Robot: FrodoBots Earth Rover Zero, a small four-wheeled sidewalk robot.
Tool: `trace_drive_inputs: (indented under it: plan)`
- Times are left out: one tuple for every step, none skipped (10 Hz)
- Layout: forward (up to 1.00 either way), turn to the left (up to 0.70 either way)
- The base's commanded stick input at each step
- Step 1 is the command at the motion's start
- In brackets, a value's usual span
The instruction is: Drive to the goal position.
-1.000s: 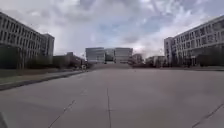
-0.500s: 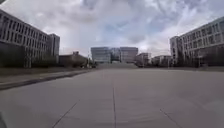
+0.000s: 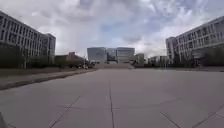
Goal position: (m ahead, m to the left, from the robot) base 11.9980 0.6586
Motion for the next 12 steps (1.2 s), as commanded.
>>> trace_drive_inputs:
  plan:
    - [0.70, -0.05]
    - [0.70, 0.04]
    - [0.70, 0.12]
    - [0.70, 0.20]
    - [0.70, 0.27]
    - [0.70, 0.35]
    - [0.70, 0.32]
    - [0.70, 0.05]
    - [0.70, 0.00]
    - [0.70, 0.00]
    - [0.70, 0.00]
    - [0.70, 0.00]
